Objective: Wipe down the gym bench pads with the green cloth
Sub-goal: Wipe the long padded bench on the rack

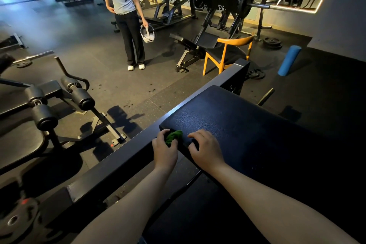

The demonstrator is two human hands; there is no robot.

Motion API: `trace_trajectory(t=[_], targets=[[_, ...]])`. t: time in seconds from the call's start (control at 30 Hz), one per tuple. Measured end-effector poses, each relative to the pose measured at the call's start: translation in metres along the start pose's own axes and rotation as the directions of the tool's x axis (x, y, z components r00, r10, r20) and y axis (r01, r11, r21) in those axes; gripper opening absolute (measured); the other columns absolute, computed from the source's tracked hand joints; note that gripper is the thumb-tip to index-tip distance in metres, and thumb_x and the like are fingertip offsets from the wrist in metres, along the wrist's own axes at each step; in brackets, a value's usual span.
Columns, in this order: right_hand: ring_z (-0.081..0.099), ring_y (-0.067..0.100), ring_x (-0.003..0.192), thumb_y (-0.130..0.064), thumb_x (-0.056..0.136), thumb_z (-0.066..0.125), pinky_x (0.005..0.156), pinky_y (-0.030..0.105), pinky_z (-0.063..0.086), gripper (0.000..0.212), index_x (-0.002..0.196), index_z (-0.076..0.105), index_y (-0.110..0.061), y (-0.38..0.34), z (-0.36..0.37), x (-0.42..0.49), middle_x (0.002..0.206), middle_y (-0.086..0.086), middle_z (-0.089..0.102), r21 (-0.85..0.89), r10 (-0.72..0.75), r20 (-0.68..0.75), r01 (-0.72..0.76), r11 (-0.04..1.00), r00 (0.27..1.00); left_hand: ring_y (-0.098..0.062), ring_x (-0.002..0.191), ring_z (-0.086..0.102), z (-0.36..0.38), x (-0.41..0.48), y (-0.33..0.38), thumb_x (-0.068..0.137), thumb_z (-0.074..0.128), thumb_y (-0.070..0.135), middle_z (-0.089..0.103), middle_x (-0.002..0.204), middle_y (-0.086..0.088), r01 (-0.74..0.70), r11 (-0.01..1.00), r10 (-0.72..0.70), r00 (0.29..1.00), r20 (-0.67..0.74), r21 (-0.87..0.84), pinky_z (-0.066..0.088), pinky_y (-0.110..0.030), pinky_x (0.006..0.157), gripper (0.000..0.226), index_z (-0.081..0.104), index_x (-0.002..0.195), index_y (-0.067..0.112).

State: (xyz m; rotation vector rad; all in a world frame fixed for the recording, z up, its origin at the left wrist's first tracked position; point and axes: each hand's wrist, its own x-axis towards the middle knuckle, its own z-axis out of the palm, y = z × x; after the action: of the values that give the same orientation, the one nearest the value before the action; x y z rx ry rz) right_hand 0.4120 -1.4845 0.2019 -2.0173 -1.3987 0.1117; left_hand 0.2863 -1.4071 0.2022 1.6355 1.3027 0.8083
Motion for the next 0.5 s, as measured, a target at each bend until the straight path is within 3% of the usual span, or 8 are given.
trace_trajectory(t=[0.2, 0.4, 0.5], targets=[[0.055, 0.017, 0.094, -0.022, 0.083, 0.056, 0.079, 0.034, 0.046, 0.025, 0.104, 0.069, -0.019, 0.000, -0.001, -0.001, 0.099, -0.005, 0.064, -0.034, 0.007, 0.026, -0.006, 0.999, 1.000, -0.001, 0.085, 0.049, 0.011, -0.025, -0.002, 0.091, 0.064, 0.015, 0.047, 0.114, -0.005, 0.025, 1.000, -0.026, 0.999, 0.020, 0.013, 0.038, -0.021, 0.076, 0.028, 0.055, 0.118, 0.020], [0.052, 0.016, 0.098, -0.013, 0.083, 0.056, 0.077, 0.030, 0.047, 0.023, 0.103, 0.067, -0.019, 0.011, -0.011, -0.007, 0.101, -0.007, 0.061, -0.034, -0.105, 0.097, 0.108, 0.994, 0.990, -0.005, 0.093, 0.053, 0.016, -0.028, -0.013, 0.092, 0.062, 0.014, 0.052, 0.115, -0.006, 0.005, 1.000, -0.005, 1.000, -0.003, -0.013, 0.043, -0.028, 0.083, 0.027, 0.051, 0.115, 0.024], [0.051, 0.017, 0.098, -0.011, 0.083, 0.053, 0.079, 0.036, 0.050, 0.022, 0.100, 0.066, -0.016, 0.012, -0.012, -0.011, 0.099, -0.005, 0.061, 0.011, -0.088, 0.080, 0.087, 0.996, 0.993, -0.020, 0.108, 0.056, 0.020, -0.022, -0.013, 0.095, 0.058, 0.012, 0.054, 0.123, -0.007, 0.109, 0.984, -0.121, 0.990, -0.078, -0.139, 0.050, -0.041, 0.097, 0.034, 0.045, 0.120, 0.031]])
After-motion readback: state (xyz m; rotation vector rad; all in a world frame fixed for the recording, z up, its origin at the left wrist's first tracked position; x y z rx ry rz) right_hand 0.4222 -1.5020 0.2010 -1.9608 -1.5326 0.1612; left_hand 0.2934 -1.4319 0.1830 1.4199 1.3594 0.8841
